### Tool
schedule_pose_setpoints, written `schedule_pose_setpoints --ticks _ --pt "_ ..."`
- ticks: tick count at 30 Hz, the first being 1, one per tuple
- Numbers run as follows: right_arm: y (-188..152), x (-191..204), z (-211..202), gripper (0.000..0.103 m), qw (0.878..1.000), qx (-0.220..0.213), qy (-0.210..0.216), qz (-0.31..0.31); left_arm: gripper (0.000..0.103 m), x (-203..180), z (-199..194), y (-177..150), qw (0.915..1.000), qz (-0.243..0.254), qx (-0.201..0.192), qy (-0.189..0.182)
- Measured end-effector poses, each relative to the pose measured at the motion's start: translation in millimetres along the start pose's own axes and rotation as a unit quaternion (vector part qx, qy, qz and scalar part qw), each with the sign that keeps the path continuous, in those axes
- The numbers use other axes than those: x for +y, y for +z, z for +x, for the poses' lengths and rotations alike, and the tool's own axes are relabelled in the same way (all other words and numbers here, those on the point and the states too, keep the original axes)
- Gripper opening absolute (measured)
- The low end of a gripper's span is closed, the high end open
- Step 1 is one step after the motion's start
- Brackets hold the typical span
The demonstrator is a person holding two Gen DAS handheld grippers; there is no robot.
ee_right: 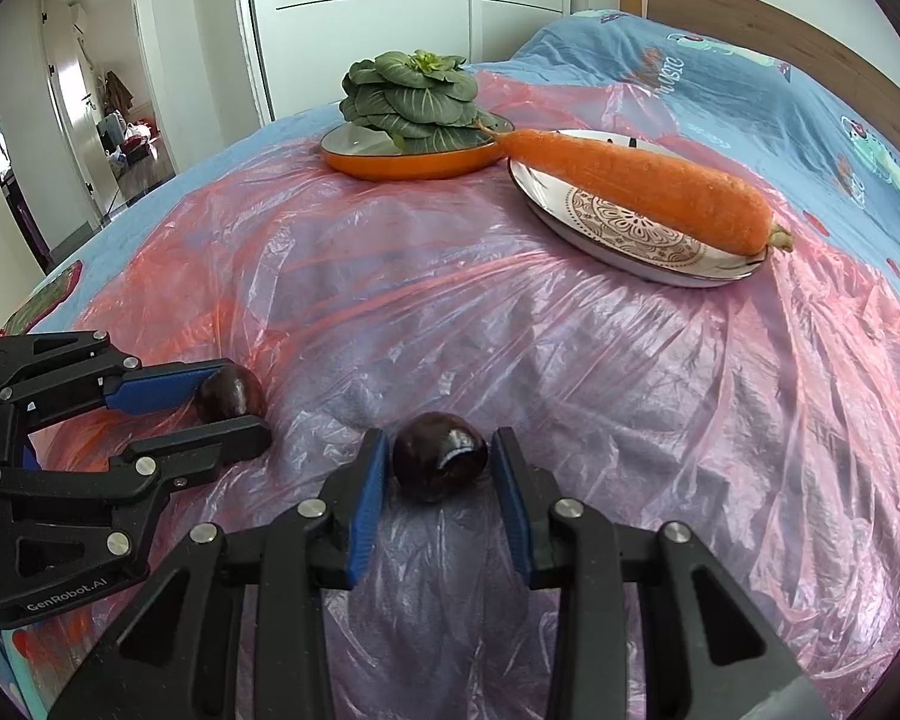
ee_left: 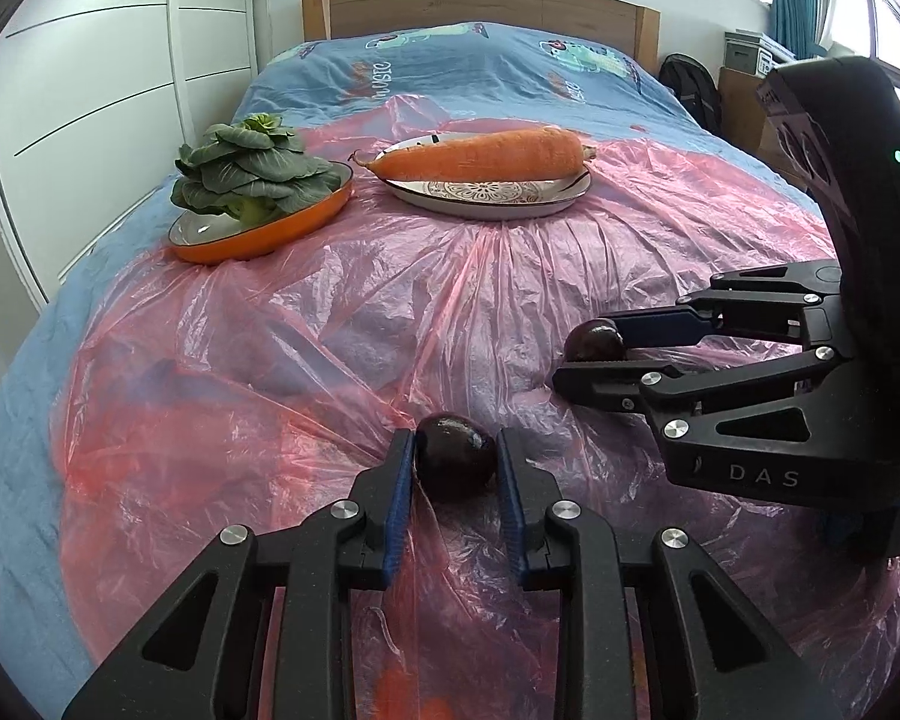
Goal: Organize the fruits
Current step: 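Grasp a dark plum with the left tool while the right tool grasps the other plum, then carry both plums past the kettle over the green tray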
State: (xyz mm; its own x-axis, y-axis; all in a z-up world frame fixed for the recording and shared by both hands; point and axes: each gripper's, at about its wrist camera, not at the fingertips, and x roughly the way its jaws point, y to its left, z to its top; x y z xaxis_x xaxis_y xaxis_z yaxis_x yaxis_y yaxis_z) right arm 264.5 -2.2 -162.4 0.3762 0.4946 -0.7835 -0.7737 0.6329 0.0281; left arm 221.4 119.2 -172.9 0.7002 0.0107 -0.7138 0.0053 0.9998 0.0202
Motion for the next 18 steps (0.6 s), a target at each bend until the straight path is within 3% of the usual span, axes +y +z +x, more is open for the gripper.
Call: schedule_pose_setpoints --ticks 4,9,15,18 --pt "0.5 1.6 1.0 0.057 1.000 0.002 -0.005 -0.004 0.022 3.7 -2.2 0.5 0.9999 -0.010 -0.005 0.000" --pt "0.7 -2.3 -1.3 0.052 1.000 -0.002 0.004 0.009 0.022 31.0 -6.3 2.7 0.9961 -0.082 -0.009 -0.033" --pt "1.6 -5.7 -5.1 0.048 1.000 -0.004 0.012 0.023 0.022 56.0 -9.8 0.9 0.9846 -0.154 -0.012 -0.083" --pt "1.9 -5.4 -6.1 0.046 1.000 -0.004 0.013 0.024 0.022 72.4 -10.2 -1.0 0.9716 -0.204 -0.014 -0.120"
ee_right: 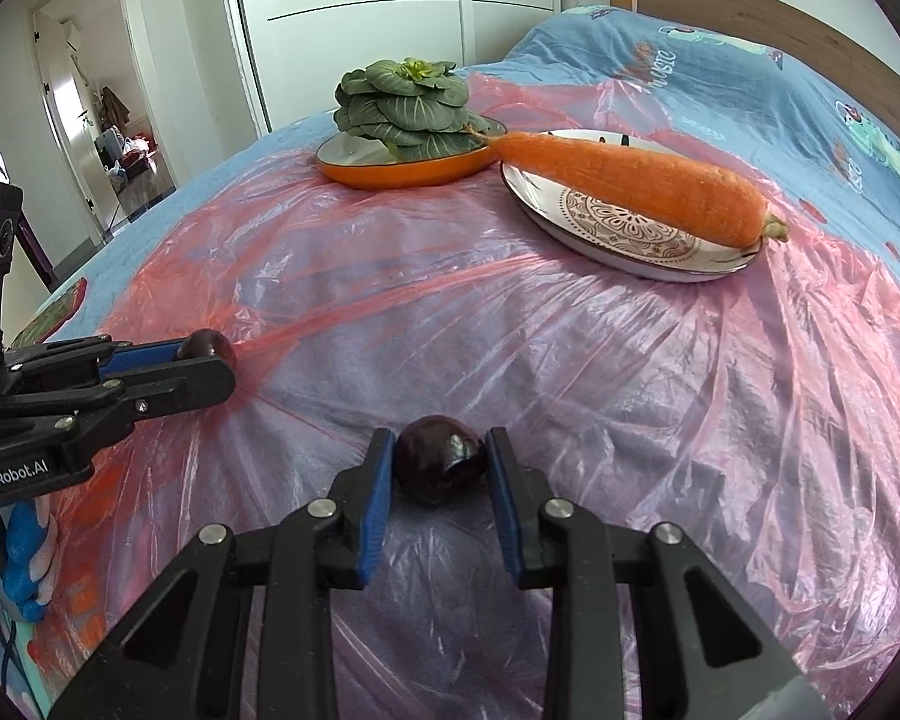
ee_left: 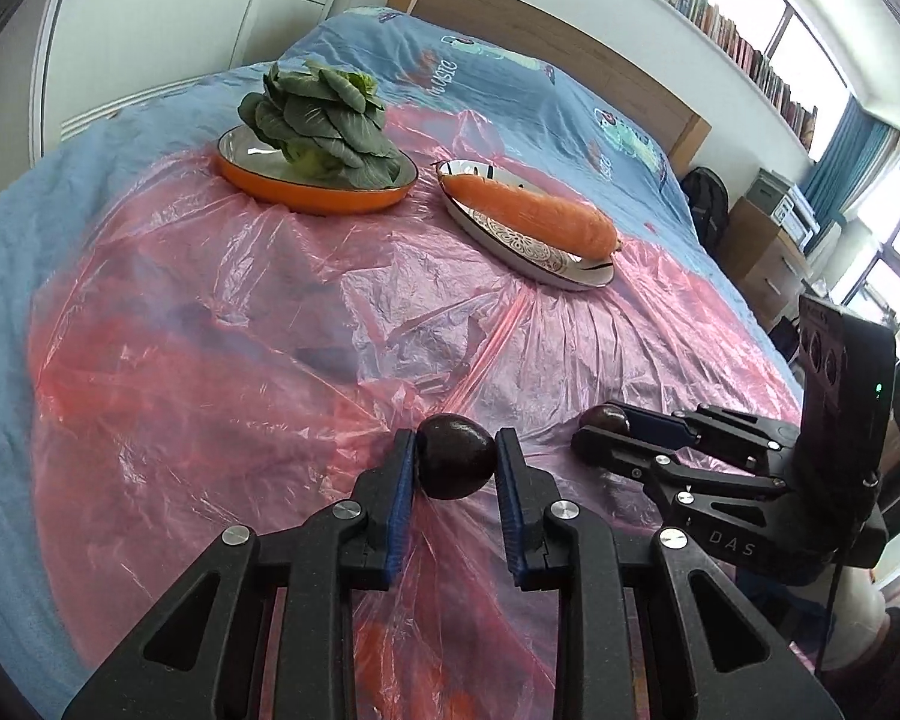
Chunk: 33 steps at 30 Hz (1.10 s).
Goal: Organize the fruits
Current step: 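Carry both plums past the kettle over the green tray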
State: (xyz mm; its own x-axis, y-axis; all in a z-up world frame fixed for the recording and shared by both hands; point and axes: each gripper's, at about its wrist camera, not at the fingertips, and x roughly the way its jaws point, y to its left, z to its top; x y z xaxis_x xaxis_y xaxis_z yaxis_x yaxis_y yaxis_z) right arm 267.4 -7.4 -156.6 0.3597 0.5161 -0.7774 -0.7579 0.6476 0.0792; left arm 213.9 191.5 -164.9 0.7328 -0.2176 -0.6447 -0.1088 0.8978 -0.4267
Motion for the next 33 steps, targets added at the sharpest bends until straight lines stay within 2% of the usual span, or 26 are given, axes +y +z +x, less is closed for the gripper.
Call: schedule_pose_setpoints --ticks 5,13,17,21,25,30,33 --pt "0.7 -1.2 -2.1 0.046 1.000 0.002 0.005 0.007 0.022 26.8 -7.0 4.4 0.9959 -0.079 -0.005 -0.045" --pt "3.2 -2.0 -10.4 0.045 1.000 -0.003 0.009 0.014 0.022 33.8 -16.6 10.2 0.9931 -0.101 -0.023 -0.055" --pt "2.5 -4.9 -15.1 0.045 1.000 -0.006 0.017 0.025 0.022 41.4 -19.7 12.0 0.9881 -0.127 -0.027 -0.083" --pt "-1.3 -8.4 -19.0 0.045 0.999 -0.005 0.016 0.035 0.022 42.8 -20.3 14.4 0.9862 -0.136 -0.027 -0.090" --pt "-6.7 -11.0 -24.2 0.045 0.999 -0.004 0.015 0.042 0.022 32.5 -25.0 15.9 0.9887 -0.112 -0.030 -0.094" --pt "-13.5 -12.9 -35.7 0.045 0.999 -0.005 0.009 0.052 0.022 -4.3 -33.3 15.4 0.9971 -0.022 -0.036 -0.063" --pt "-17.4 -13.3 -44.1 0.045 0.998 -0.005 0.005 0.056 0.022 -31.9 -40.0 13.0 0.9974 0.042 -0.046 -0.036"
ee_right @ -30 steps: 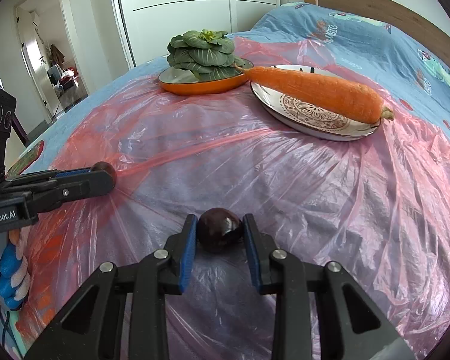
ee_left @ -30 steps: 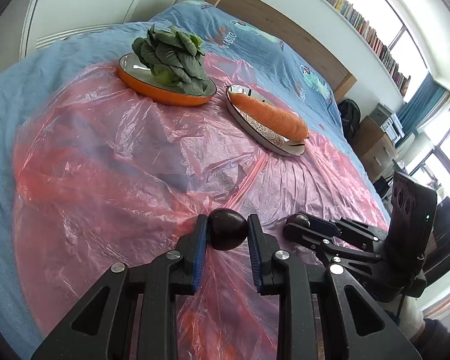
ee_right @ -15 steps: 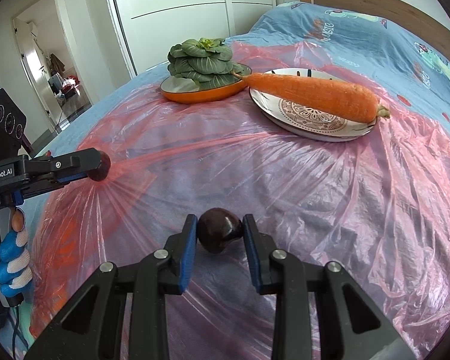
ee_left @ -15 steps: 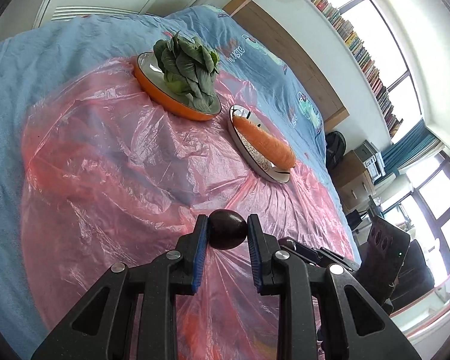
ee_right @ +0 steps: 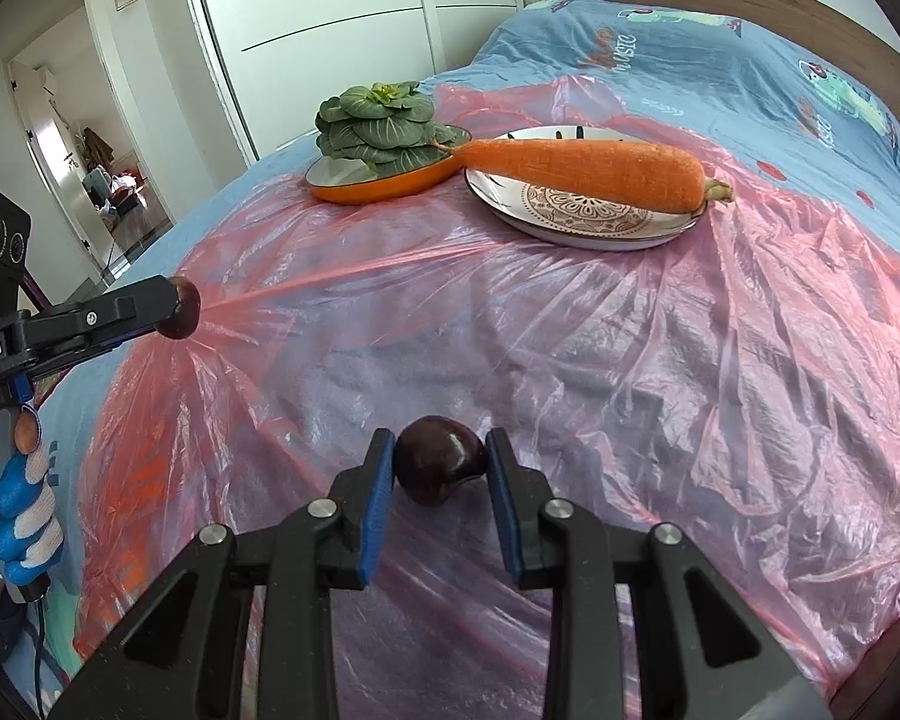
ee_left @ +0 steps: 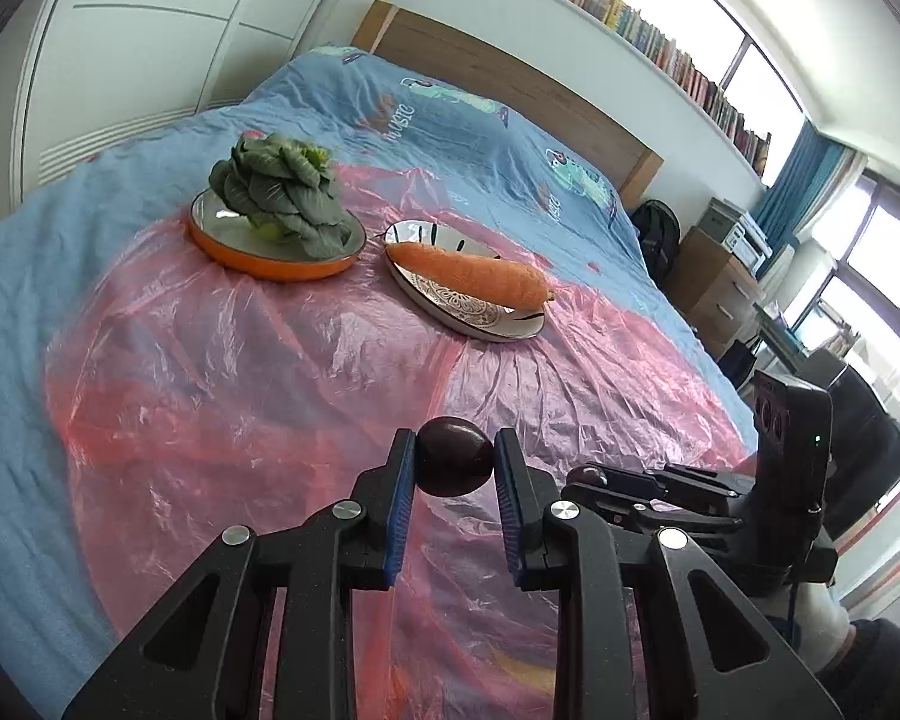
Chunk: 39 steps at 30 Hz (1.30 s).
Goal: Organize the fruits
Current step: 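Carry both plums past the kettle over the green tray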
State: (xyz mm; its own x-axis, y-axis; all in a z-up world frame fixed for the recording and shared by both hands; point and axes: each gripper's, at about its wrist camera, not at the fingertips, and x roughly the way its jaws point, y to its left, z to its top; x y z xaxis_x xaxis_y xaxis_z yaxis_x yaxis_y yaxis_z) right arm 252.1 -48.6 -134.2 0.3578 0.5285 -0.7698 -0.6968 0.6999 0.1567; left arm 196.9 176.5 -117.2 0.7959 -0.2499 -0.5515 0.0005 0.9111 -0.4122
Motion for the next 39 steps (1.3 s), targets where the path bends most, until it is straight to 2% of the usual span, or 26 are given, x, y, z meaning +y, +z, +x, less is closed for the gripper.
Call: schedule_pose_setpoints --ticks 2,5,10,20,29,39 --pt "-3.0 0.8 -5.8 0.045 1.000 0.001 -0.003 0.000 0.022 -15.2 -3.4 -0.4 0.9994 0.032 -0.004 0.008" --pt "-7.7 1.1 -14.8 0.045 1.000 0.001 -0.006 0.004 0.022 -27.8 -6.8 -2.3 0.9983 0.056 -0.003 0.017" --pt "-19.7 3.8 -27.6 0.045 1.000 0.005 -0.008 0.009 0.022 -30.6 -14.4 -8.4 0.9979 0.059 0.011 0.024" --pt "-60.8 22.5 -70.6 0.045 0.999 0.011 -0.004 0.031 0.022 -56.5 -44.3 -46.4 0.9928 0.094 0.069 0.030" --pt "-102.1 37.4 -129.6 0.046 0.999 0.012 -0.023 0.048 0.022 -122.6 -64.9 -76.0 0.9842 0.142 0.105 0.016" --pt "-148.4 17.3 -204.9 0.046 0.993 0.003 -0.078 0.084 0.022 -204.7 -80.2 -107.4 0.9715 0.195 0.134 -0.014"
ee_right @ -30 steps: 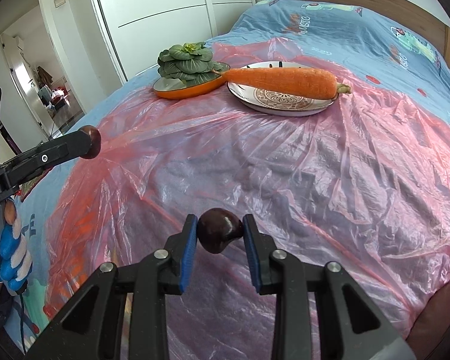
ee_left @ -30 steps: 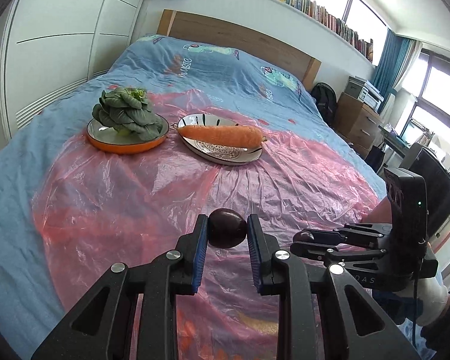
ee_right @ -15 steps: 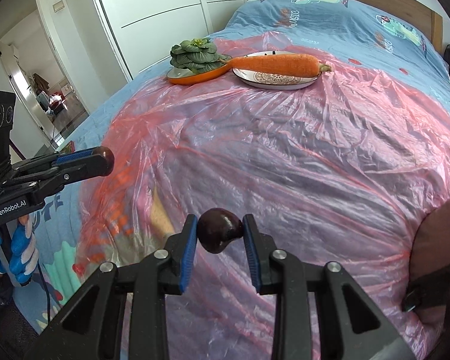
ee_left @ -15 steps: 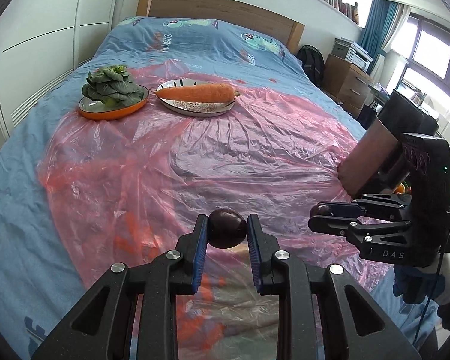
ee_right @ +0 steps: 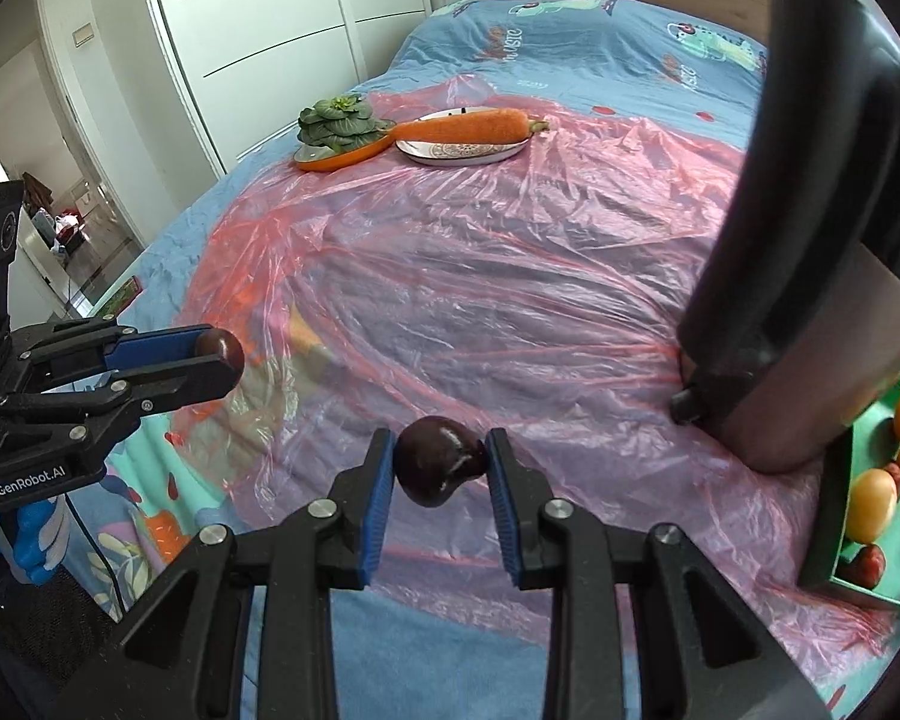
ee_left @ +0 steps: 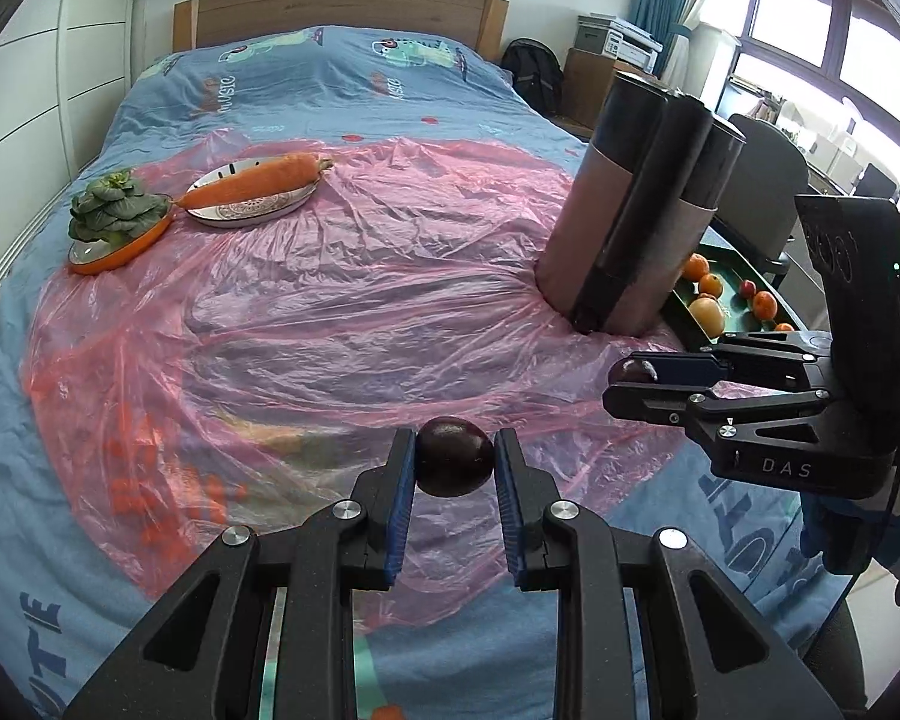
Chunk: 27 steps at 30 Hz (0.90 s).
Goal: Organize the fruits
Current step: 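Carry both plums past the kettle over the green tray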
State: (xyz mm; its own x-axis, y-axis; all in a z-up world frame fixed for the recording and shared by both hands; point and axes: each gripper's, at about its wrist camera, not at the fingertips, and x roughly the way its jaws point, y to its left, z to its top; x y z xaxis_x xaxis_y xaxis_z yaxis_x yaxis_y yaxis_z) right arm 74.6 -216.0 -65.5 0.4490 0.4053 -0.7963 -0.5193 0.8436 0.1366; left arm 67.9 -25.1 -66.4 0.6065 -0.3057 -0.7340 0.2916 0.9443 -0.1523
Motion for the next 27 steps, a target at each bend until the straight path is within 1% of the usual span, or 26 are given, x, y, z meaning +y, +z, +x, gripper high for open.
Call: schedule_pose_setpoints --ticks 8,16,22,27 --pt "-30.2 -40.0 -45.4 0.046 0.999 -0.014 -0.036 0.037 0.022 -55.7 0.1 5.4 0.9989 0.044 0.012 -0.013" --pt "-51.8 -75.4 -75.5 0.045 0.995 -0.033 -0.057 0.074 0.022 -100.4 8.4 7.6 0.9961 0.079 0.026 -0.028" --pt "-71.5 -110.1 -94.2 0.046 0.990 -0.047 -0.075 0.109 0.022 -137.2 22.2 13.2 0.9923 0.107 0.037 -0.050" --pt "-89.5 -144.1 -107.9 0.046 0.983 -0.056 -0.097 0.144 0.022 -169.6 37.1 20.0 0.9881 0.127 0.048 -0.072"
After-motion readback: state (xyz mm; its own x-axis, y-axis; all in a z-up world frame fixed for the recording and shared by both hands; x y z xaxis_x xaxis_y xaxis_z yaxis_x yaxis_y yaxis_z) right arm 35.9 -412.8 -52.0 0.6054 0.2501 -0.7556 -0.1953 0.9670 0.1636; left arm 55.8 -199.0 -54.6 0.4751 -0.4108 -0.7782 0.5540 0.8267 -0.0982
